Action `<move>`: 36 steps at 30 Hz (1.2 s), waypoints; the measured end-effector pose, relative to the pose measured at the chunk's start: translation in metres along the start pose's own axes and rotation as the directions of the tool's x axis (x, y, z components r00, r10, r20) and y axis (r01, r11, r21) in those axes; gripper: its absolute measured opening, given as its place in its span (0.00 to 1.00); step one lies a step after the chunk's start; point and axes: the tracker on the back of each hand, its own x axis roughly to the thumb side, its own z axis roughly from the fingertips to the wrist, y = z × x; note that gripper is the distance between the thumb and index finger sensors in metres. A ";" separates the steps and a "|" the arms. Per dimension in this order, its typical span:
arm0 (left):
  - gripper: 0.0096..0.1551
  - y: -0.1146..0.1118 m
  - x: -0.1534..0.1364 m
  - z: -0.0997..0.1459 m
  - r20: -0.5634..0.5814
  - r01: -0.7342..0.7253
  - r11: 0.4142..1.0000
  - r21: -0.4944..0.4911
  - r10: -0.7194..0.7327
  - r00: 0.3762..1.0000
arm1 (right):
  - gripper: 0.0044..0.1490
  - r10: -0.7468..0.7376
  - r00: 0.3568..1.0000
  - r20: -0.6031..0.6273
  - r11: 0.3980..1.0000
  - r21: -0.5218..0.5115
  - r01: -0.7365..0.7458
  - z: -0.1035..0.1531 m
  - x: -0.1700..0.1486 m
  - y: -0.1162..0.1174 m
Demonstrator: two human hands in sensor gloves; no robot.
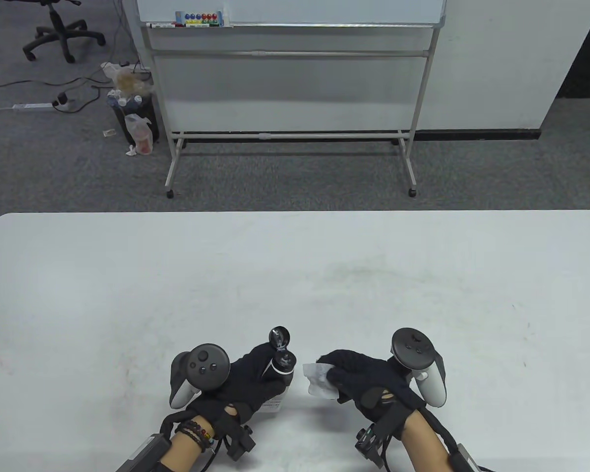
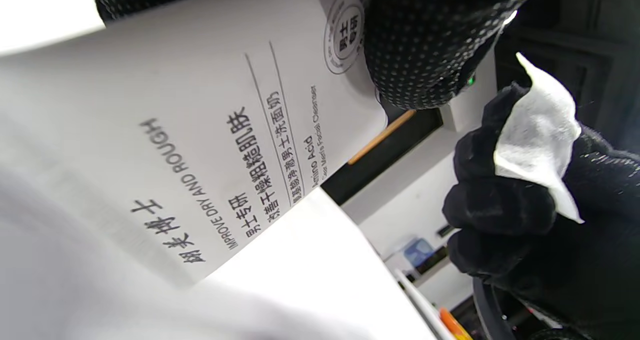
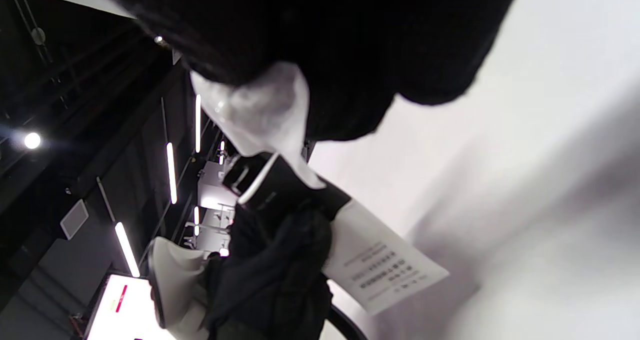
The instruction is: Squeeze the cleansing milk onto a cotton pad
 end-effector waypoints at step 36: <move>0.42 -0.016 -0.003 -0.002 -0.122 0.118 0.992 -0.034 -0.122 0.985 | 0.32 0.736 0.635 -0.236 0.648 -0.030 -0.761 -0.022 -0.034 0.038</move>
